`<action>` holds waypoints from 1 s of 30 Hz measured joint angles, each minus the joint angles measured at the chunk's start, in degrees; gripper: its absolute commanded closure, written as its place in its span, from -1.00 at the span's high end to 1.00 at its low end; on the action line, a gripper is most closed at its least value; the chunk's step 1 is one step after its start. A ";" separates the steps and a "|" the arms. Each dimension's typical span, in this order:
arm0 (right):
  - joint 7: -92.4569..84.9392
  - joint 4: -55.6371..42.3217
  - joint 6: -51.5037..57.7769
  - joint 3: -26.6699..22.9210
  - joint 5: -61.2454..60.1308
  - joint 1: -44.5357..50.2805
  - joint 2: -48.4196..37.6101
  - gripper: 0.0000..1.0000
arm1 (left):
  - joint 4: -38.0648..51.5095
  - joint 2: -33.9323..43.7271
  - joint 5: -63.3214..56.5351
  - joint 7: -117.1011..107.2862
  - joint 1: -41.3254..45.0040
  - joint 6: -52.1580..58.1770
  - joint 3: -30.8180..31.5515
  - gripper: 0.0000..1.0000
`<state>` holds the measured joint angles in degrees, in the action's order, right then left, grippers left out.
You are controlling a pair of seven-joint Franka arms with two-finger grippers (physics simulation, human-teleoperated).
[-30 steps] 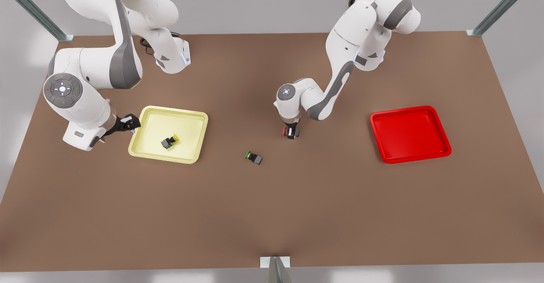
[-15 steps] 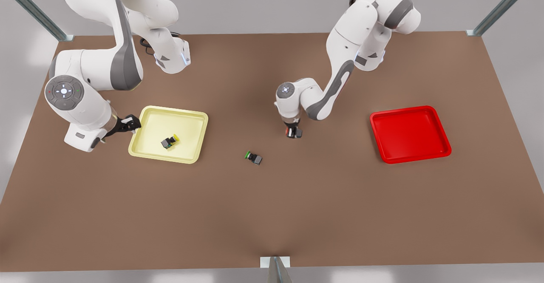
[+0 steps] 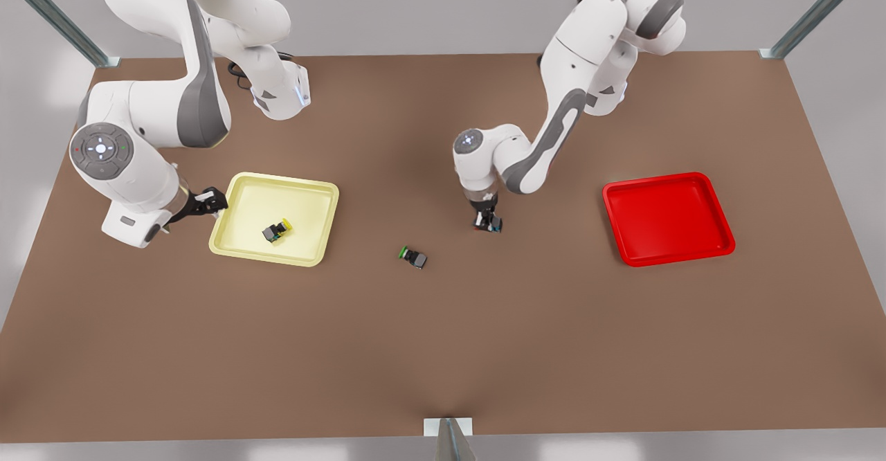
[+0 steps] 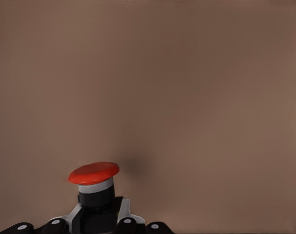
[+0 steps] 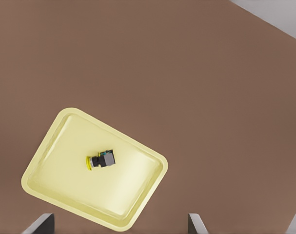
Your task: Place the switches on the corresponding trays according to their colors
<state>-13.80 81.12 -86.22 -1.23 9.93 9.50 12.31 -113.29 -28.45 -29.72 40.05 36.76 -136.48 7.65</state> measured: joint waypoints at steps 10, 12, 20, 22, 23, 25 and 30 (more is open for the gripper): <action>0.00 0.00 -0.09 0.00 0.00 -0.11 0.00 1.00 | -9.31 13.45 7.06 1.83 -15.57 4.22 2.56 0.04; 0.00 0.00 -0.18 0.00 0.00 -0.08 0.03 1.00 | -11.78 15.43 8.01 3.38 -24.41 4.12 6.65 0.05; 0.00 0.00 -0.18 0.00 0.00 0.02 0.00 1.00 | -23.04 24.19 9.10 15.61 -62.05 4.57 20.47 0.07; 0.00 0.00 -0.31 0.00 0.00 -0.07 0.05 1.00 | -23.11 24.75 9.16 21.20 -68.28 5.79 20.47 0.07; 0.00 0.00 -0.35 0.00 0.00 -0.13 0.09 1.00 | -23.07 24.75 9.18 24.02 -71.41 5.87 20.47 0.07; 0.00 0.00 -0.44 0.00 0.09 -0.12 0.09 1.00 | -22.90 24.74 9.20 28.54 -77.15 5.93 20.47 0.49; 0.00 0.00 -0.35 0.00 0.00 -0.09 0.09 1.00 | -13.80 24.71 12.46 0.86 -78.67 11.31 26.99 1.00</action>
<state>-13.80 81.12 -86.57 -1.23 9.93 9.41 12.40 -127.09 -3.74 -17.27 40.91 -41.91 -125.17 34.63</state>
